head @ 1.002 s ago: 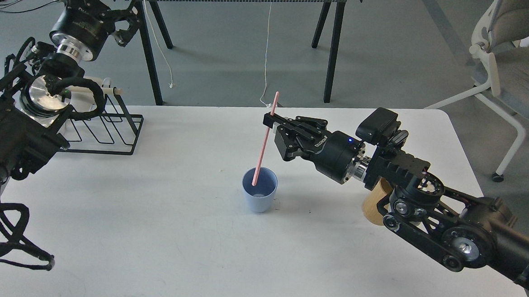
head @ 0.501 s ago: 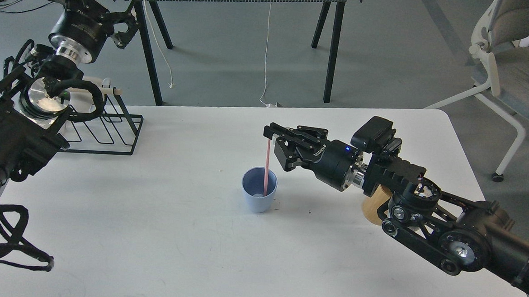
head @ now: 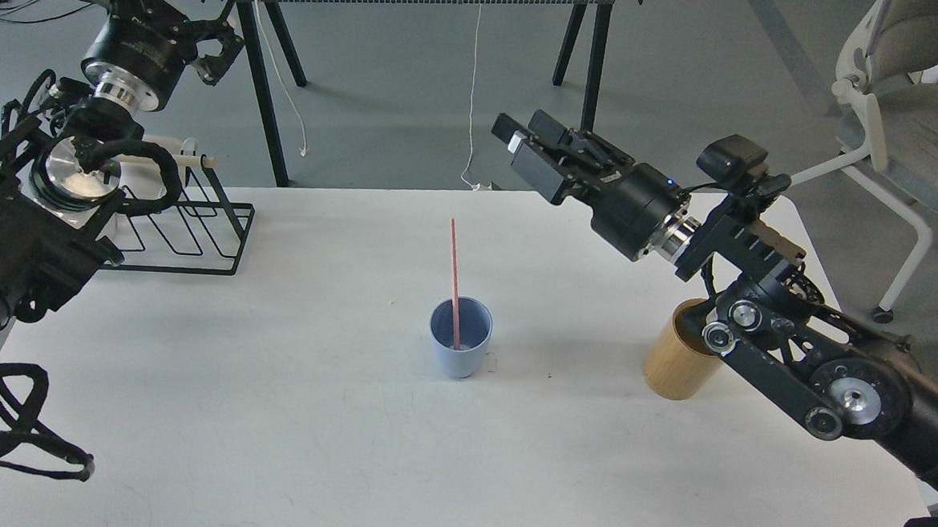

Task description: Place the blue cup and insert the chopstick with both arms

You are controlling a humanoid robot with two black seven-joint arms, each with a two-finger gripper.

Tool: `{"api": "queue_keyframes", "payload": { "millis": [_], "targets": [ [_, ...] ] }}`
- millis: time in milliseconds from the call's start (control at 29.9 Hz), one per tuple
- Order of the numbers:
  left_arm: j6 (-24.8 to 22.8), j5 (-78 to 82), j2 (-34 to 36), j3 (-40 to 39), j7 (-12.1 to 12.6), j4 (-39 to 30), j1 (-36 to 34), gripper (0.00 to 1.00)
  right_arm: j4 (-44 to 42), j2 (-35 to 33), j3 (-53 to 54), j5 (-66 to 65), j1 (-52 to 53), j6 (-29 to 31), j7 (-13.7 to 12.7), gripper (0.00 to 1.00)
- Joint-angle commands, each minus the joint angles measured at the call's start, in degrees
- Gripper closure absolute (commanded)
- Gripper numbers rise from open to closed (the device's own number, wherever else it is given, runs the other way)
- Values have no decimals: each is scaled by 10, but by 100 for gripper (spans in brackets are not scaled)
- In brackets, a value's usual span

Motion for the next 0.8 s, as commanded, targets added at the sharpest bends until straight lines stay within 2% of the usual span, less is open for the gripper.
{"api": "queue_keyframes", "payload": {
  "millis": [0,134,301,401,768],
  "targets": [
    [0,0,-3,-1,0,1,-3,1,-30,-10,28,180,38,11,-1,1],
    [0,0,-7,2,0,1,-7,1,-117,-34,36,317,95,16,7,1],
    [0,-1,-16,-2,-1,1,-12,1,-241,-38,52,486,156,66,42,1],
    [0,-2,-17,-2,-1,1,-12,1,-296,-37,76,584,165,109,41,1],
    [0,-5,-28,-12,-2,2,-14,1,-390,-21,101,913,162,244,21,1]
  ]
}}
